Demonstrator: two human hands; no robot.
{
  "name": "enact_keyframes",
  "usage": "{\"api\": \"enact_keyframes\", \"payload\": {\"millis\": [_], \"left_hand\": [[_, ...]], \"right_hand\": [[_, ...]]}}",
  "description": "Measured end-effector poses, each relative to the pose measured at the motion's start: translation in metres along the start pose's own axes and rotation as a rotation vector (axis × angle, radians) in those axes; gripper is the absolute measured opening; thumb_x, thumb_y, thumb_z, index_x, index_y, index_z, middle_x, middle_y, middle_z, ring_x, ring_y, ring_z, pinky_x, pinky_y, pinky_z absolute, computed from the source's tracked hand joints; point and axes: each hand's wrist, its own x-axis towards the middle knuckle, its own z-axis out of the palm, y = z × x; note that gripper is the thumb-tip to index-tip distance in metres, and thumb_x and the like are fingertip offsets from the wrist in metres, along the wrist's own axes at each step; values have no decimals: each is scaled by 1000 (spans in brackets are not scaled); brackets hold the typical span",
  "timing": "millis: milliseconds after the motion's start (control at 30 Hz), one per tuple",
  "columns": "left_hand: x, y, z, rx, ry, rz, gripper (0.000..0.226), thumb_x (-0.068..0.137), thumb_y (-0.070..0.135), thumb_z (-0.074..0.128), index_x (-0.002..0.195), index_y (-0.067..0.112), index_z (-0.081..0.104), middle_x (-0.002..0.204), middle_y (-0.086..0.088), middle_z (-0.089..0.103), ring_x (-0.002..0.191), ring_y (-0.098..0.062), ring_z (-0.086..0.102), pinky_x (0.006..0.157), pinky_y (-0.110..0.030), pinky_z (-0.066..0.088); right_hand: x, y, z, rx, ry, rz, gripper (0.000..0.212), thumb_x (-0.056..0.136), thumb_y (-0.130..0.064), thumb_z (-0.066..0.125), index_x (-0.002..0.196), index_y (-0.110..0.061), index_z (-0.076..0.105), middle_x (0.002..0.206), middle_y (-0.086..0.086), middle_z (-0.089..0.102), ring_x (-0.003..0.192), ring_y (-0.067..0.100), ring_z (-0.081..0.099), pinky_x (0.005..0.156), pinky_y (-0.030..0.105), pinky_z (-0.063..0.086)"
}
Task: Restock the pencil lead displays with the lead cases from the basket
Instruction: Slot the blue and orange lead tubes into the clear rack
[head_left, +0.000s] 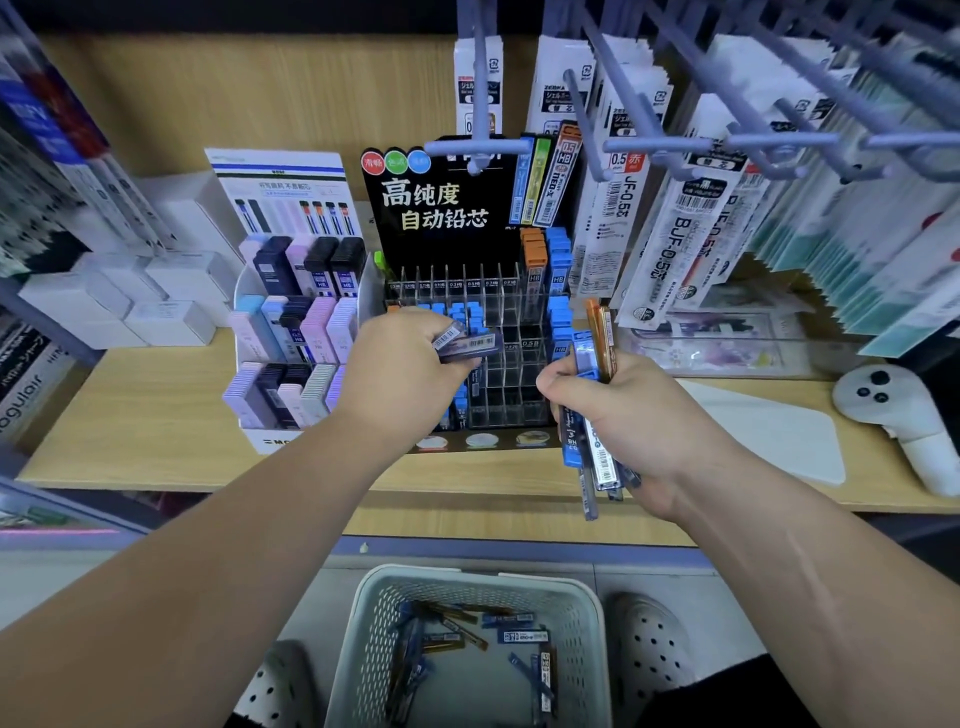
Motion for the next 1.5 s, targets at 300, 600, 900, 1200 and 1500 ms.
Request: {"api": "enact_keyframes", "payload": {"millis": [300, 600, 900, 1200, 1500], "left_hand": [[-2, -1, 8, 239, -35, 121, 51, 73, 10, 76, 53, 29, 33, 60, 13, 34, 63, -21, 45, 49, -23, 20], [1, 4, 4, 205, -20, 42, 54, 78, 32, 82, 54, 22, 34, 58, 8, 39, 57, -16, 41, 51, -30, 25], [-11, 19, -24, -682, -480, -455, 18, 93, 26, 68, 91, 12, 57, 60, 4, 35, 49, -12, 25, 45, -22, 22], [-32, 17, -25, -876, -651, -532, 22, 100, 22, 56, 89, 11, 71, 72, -7, 51, 47, -10, 29, 42, -21, 18], [-31, 14, -31, -1022, -668, -569, 28, 90, 22, 62, 108, 3, 71, 65, -2, 49, 46, -7, 24, 41, -17, 15]], "right_hand": [[1, -1, -5, 11, 0, 10, 18, 90, -24, 70, 91, -7, 65, 83, -2, 58, 84, 19, 54, 83, 36, 48], [2, -4, -3, 5, -5, -1, 15, 91, -22, 70, 91, -8, 67, 82, -2, 57, 79, 15, 53, 78, 31, 47], [2, -10, 7, 87, -66, -107, 6, 91, -21, 71, 87, -17, 70, 68, -9, 60, 69, 14, 53, 70, 29, 42], [-3, -15, 19, 172, -103, -122, 8, 94, -6, 68, 100, -1, 65, 76, 3, 70, 64, 9, 71, 56, 14, 50], [-2, -22, 8, 7, -173, -150, 12, 97, -14, 65, 85, -15, 67, 60, -11, 67, 59, -1, 60, 65, 17, 42]]}}
